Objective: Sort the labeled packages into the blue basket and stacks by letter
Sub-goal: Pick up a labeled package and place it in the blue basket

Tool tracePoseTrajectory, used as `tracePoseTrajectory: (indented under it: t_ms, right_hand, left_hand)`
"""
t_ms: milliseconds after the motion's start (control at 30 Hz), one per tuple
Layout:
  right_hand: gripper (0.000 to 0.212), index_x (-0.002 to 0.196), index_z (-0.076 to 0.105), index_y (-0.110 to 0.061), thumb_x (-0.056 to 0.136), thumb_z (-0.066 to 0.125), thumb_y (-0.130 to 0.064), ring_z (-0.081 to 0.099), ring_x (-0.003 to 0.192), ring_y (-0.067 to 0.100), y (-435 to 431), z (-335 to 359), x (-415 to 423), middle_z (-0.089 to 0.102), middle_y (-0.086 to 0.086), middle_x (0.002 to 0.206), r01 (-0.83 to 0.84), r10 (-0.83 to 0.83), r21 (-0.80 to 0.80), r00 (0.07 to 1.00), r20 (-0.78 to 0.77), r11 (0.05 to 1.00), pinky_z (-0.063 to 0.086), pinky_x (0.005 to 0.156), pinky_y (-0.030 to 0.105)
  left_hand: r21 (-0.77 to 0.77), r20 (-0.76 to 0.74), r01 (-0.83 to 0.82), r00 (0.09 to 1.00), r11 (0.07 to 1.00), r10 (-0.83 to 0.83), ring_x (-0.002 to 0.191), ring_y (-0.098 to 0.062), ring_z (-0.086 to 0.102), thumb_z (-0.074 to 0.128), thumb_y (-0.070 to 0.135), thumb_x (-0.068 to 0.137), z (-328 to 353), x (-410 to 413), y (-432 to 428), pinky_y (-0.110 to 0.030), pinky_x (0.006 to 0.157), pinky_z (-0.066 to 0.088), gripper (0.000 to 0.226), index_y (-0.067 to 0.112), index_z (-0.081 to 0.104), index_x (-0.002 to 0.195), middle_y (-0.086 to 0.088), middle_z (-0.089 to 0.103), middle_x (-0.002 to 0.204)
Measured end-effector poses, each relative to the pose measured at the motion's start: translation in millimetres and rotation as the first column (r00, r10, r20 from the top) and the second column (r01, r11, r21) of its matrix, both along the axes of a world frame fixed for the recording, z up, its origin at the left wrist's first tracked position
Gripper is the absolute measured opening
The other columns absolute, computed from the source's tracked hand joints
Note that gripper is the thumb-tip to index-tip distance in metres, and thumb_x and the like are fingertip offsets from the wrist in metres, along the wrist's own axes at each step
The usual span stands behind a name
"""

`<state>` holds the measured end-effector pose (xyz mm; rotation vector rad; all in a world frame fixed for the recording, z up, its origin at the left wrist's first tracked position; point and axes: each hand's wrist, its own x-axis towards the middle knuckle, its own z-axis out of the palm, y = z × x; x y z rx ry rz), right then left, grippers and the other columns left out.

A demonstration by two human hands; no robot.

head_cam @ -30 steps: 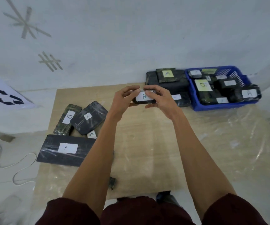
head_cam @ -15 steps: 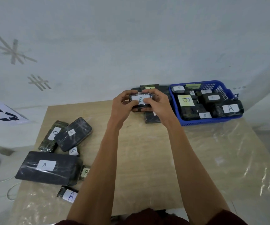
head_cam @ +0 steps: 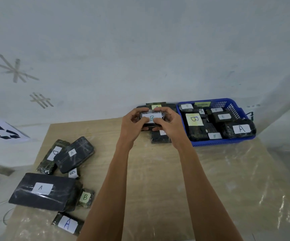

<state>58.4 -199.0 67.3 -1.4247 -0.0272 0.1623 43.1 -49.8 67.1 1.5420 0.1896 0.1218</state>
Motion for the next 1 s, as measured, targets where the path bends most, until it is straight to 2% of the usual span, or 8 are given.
tracePoseTrajectory:
  t_ms: [233, 333, 433, 533, 667, 733, 867, 1000]
  right_hand:
    - [0.032, 0.12, 0.064, -0.015, 0.093, 0.064, 0.003, 0.073, 0.088, 0.014, 19.3, 1.9, 2.5, 0.07, 0.013, 0.11, -0.019, 0.02, 0.039, 1.0, -0.021, 0.999, 0.06, 0.066, 0.027]
    - [0.029, 0.127, 0.06, -0.025, 0.098, 0.065, -0.02, 0.073, 0.088, 0.014, 24.2, 2.9, 6.7, 0.073, 0.003, 0.107, -0.016, 0.015, -0.006, 0.993, -0.117, 1.0, 0.062, 0.067, 0.036]
    - [0.02, 0.114, 0.062, -0.028, 0.102, 0.055, -0.041, 0.07, 0.084, 0.019, 30.3, 4.4, 11.5, 0.071, 0.005, 0.111, -0.077, 0.053, -0.11, 0.976, -0.211, 0.991, 0.061, 0.068, 0.042]
    - [0.015, 0.11, 0.063, -0.021, 0.104, 0.054, -0.033, 0.067, 0.07, 0.023, 39.1, 5.3, 15.3, 0.07, 0.009, 0.099, -0.075, 0.076, 0.011, 0.965, -0.252, 0.997, 0.055, 0.054, 0.032]
    - [0.014, 0.107, 0.062, -0.005, 0.104, 0.053, -0.015, 0.066, 0.071, 0.025, 47.7, 4.8, 20.0, 0.066, 0.013, 0.091, -0.003, 0.034, 0.151, 0.979, -0.199, 0.989, 0.06, 0.062, 0.032]
    - [0.013, 0.105, 0.062, -0.001, 0.103, 0.052, -0.01, 0.066, 0.078, 0.026, 52.3, 2.7, 22.3, 0.066, 0.015, 0.094, 0.007, 0.009, 0.12, 0.991, -0.135, 0.993, 0.06, 0.069, 0.032]
    - [0.013, 0.108, 0.064, -0.002, 0.101, 0.054, -0.008, 0.066, 0.082, 0.031, 61.2, 2.5, 24.4, 0.064, 0.014, 0.096, 0.01, -0.006, 0.053, 0.997, -0.074, 0.999, 0.062, 0.078, 0.041]
    - [0.011, 0.105, 0.067, -0.009, 0.1, 0.059, -0.013, 0.068, 0.075, 0.024, 62.9, 4.5, 25.7, 0.07, 0.004, 0.085, 0.024, -0.024, 0.001, 0.996, -0.089, 1.0, 0.062, 0.077, 0.043]
  left_hand:
    - [0.026, 0.006, 0.036, 0.999, 0.999, -0.036, 0.083, -0.013, 0.07, 0.067, -0.007, 0.088, 5.6, 4.0, 23.5, -0.03, 0.07, 0.061, 0.03, 0.016, 0.074, 0.107, -0.007, 0.072, 0.1]
    - [0.076, 0.033, 0.057, 0.998, 0.995, -0.06, 0.093, -0.018, 0.068, 0.068, -0.008, 0.087, 6.2, 7.0, 37.7, -0.031, 0.074, 0.061, 0.032, 0.017, 0.073, 0.106, -0.003, 0.071, 0.102]
    - [0.126, 0.063, 0.075, 0.995, 0.989, -0.083, 0.096, -0.023, 0.065, 0.069, -0.009, 0.086, 6.5, 10.9, 49.8, -0.037, 0.08, 0.062, 0.034, 0.016, 0.072, 0.109, -0.001, 0.072, 0.103]
    - [0.121, 0.069, 0.068, 0.995, 0.99, -0.077, 0.091, -0.02, 0.066, 0.068, -0.008, 0.086, 8.0, 12.9, 55.1, -0.035, 0.08, 0.061, 0.042, 0.018, 0.066, 0.119, -0.011, 0.072, 0.101]
    - [0.005, 0.018, 0.053, 0.998, 0.999, -0.053, 0.097, -0.019, 0.071, 0.067, 0.009, 0.096, 10.1, 15.1, 55.4, -0.028, 0.084, 0.06, 0.037, 0.016, 0.059, 0.131, -0.013, 0.073, 0.104]
    - [-0.005, -0.038, 0.05, 0.998, 0.999, -0.05, 0.099, -0.018, 0.071, 0.062, 0.019, 0.101, 8.7, 16.2, 53.7, -0.027, 0.084, 0.06, 0.026, 0.01, 0.064, 0.124, -0.012, 0.073, 0.106]
    - [-0.037, -0.041, 0.067, 0.997, 0.997, -0.069, 0.096, -0.018, 0.071, 0.051, 0.02, 0.106, 2.4, 17.8, 54.9, -0.031, 0.088, 0.059, 0.028, -0.004, 0.062, 0.115, -0.017, 0.07, 0.111]
    - [-0.01, -0.032, 0.089, 0.996, 0.996, -0.089, 0.085, -0.006, 0.07, 0.049, 0.018, 0.107, 6.4, 19.9, 56.3, -0.023, 0.078, 0.058, 0.021, 0.0, 0.06, 0.107, -0.003, 0.07, 0.097]
